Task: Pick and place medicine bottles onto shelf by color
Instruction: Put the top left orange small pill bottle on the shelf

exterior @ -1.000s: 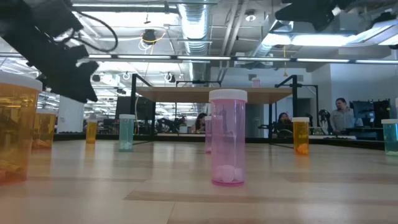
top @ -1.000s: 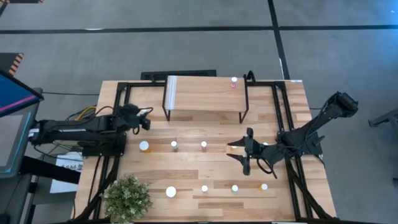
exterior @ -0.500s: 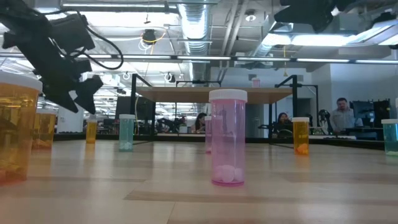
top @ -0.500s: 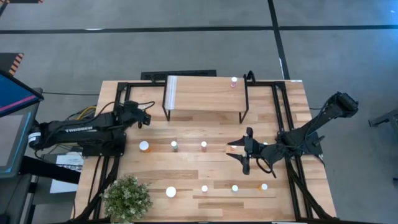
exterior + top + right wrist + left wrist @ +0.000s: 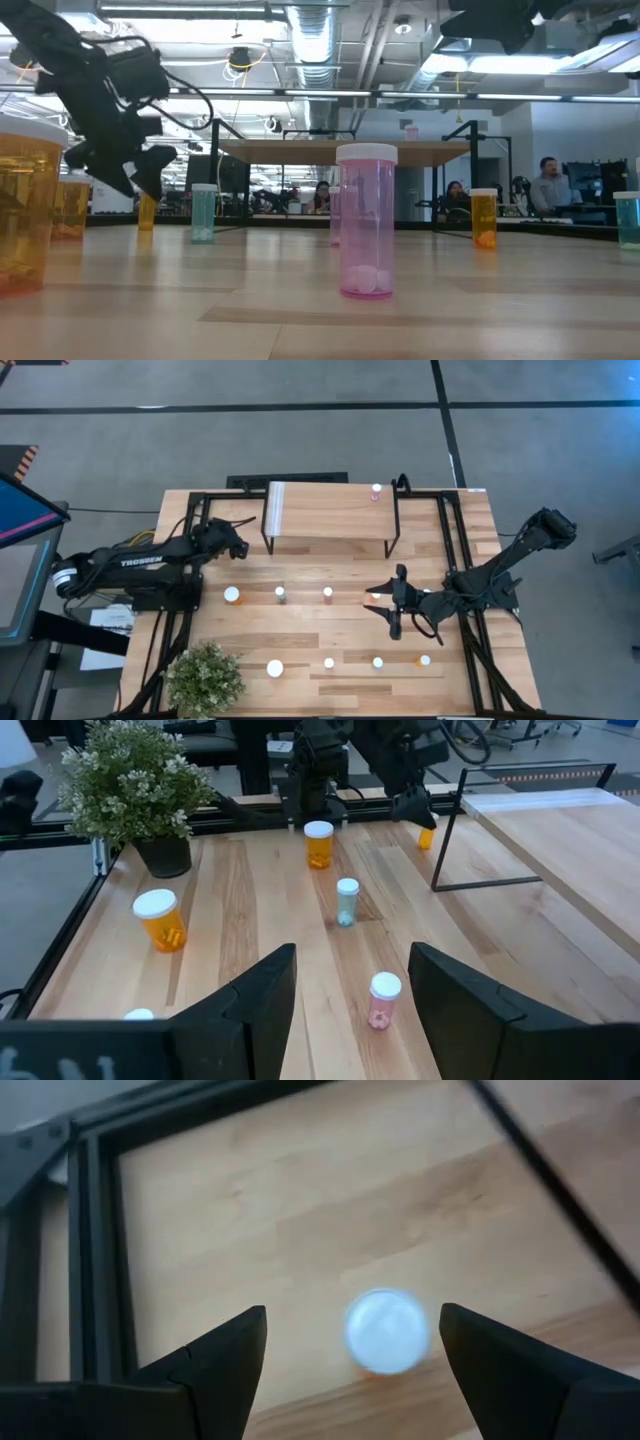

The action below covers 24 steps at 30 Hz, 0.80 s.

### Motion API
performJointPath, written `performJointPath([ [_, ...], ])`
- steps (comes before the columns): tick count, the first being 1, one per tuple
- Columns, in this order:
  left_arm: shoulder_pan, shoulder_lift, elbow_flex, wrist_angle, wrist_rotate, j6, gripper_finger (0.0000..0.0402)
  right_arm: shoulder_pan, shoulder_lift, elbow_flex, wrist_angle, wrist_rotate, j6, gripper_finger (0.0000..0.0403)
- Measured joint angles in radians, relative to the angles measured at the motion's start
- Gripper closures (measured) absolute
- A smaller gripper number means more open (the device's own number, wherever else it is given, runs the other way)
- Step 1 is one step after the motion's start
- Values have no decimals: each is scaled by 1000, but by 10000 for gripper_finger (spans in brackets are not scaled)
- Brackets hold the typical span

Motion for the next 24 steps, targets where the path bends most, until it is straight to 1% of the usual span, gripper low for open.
performJointPath([
  [4, 18, 52, 0, 23, 42, 26, 114, 0, 0, 0, 0, 0, 0, 187],
  [7, 18, 79, 0, 58, 46, 39, 118, 0, 0, 0, 0, 0, 0, 187],
  [10, 18, 99, 0, 81, 42, 39, 131, 0, 0, 0, 0, 0, 0, 187],
  [21, 19, 105, 0, 88, 42, 41, 219, 0, 0, 0, 1, 0, 1, 187],
  [24, 19, 105, 0, 91, 43, 66, 242, 0, 0, 0, 1, 0, 1, 187],
])
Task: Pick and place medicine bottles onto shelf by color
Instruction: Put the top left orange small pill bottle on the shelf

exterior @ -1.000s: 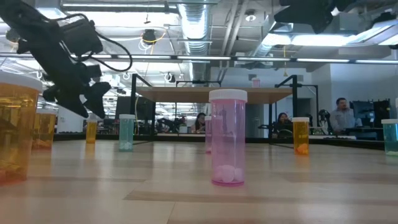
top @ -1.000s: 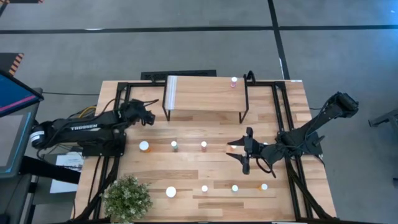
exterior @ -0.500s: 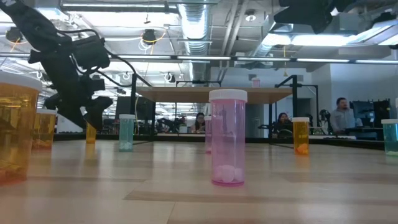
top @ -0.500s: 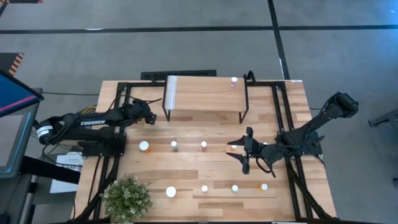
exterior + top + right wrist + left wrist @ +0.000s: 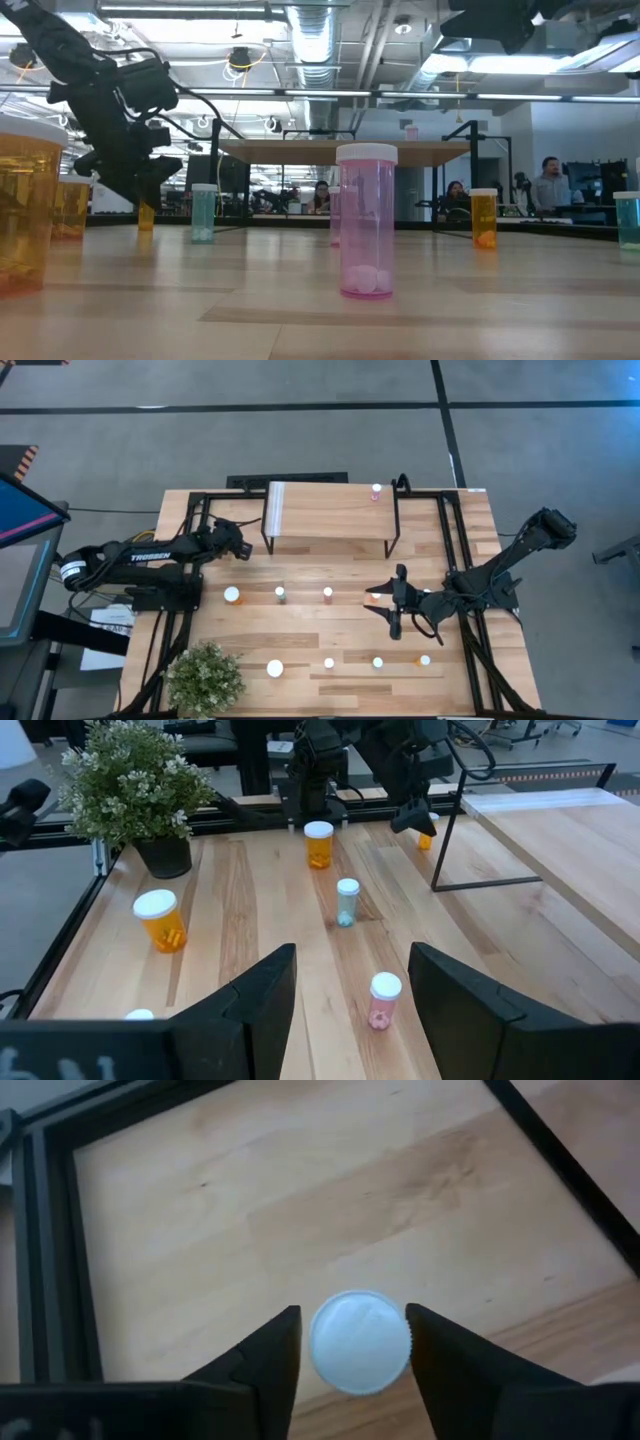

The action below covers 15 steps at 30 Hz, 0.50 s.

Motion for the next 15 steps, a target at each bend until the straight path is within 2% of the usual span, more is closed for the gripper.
performJointPath([
  [8, 0, -1, 0, -1, 2, 20, 291, 0, 0, 0, 0, 0, 0, 187],
  [15, 0, -19, 0, -3, 3, 35, 305, 0, 0, 0, -6, 3, 0, 187],
])
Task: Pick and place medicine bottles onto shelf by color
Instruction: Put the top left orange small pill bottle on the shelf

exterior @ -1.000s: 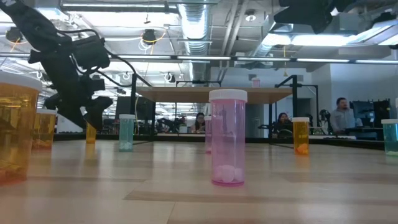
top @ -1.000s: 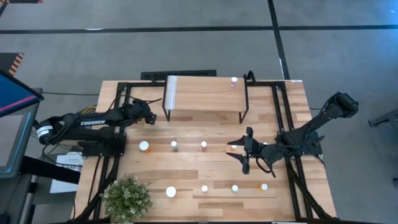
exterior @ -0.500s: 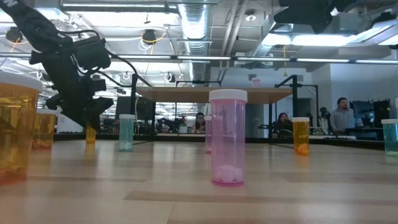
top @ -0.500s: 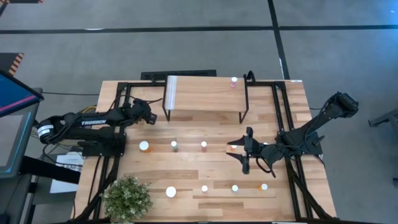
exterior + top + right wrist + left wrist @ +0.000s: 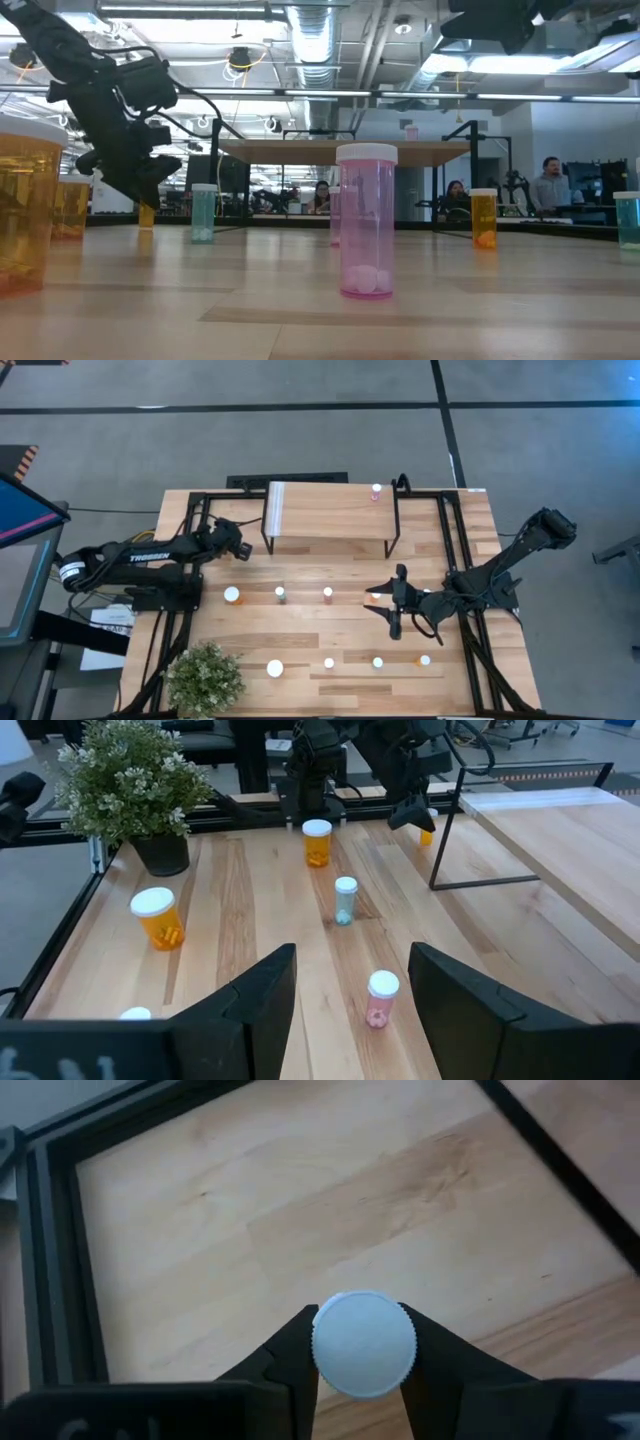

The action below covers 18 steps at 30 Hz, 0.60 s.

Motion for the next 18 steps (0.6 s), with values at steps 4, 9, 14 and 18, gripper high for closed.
performJointPath([
  [4, 0, -55, 0, -23, 0, 6, 303, 0, 0, 0, 0, 1, 0, 187],
  [9, 0, -164, 0, -73, 0, 9, 303, 0, 0, 0, -1, 1, 0, 187],
  [14, 0, -285, 0, -96, 40, 13, 303, 0, 0, 0, -5, 2, -1, 187],
  [18, 0, -344, 65, -197, 43, 25, 303, -9, 0, 0, -7, 2, -1, 187],
])
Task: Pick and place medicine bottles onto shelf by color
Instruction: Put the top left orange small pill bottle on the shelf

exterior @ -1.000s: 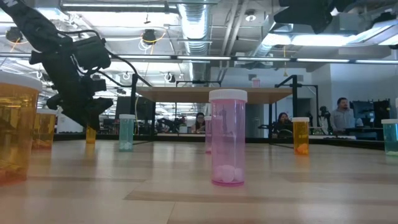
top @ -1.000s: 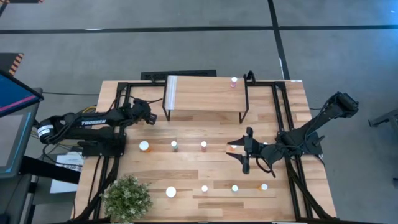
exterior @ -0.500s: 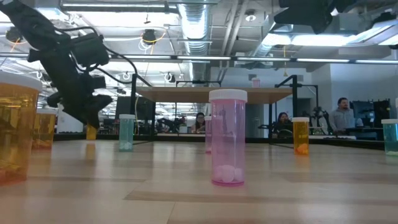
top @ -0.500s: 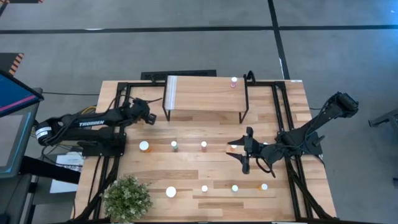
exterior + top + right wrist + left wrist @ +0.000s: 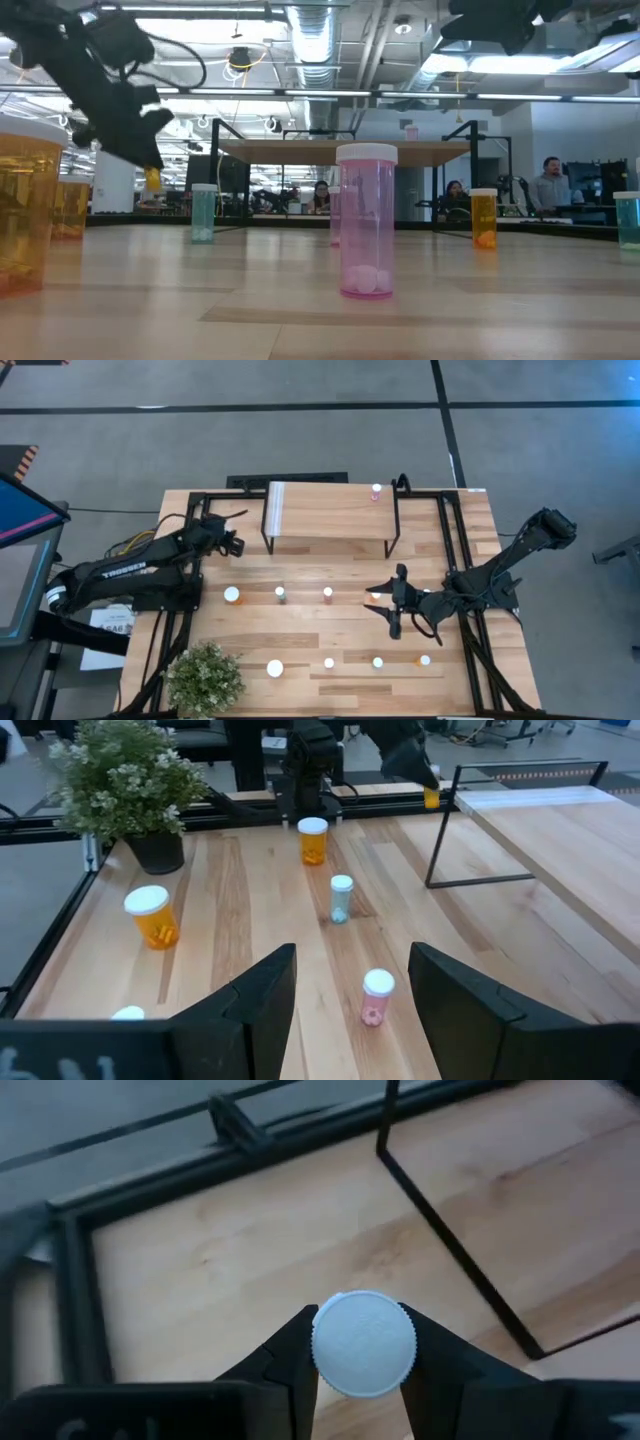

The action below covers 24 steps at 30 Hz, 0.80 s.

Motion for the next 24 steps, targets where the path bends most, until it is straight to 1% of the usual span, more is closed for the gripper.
performJointPath([
  [4, 0, -3, 113, -116, -23, 7, 303, -16, 0, 0, 0, 0, 0, 187],
  [9, 0, 10, 258, -155, -18, 51, 303, -25, 0, 0, -7, 1, 0, 187],
  [13, 0, 47, 370, -194, -17, 88, 303, -24, 0, 0, -19, 0, 1, 187],
  [16, 0, 86, 441, -209, -15, 108, 303, -22, 0, 0, -21, 0, 0, 187],
  [19, 0, 141, 503, -214, 9, 133, 303, -23, 0, 0, -24, 0, 1, 187],
  [24, 0, 268, 609, -211, 48, 172, 303, -23, 0, 0, -23, 0, 1, 187],
])
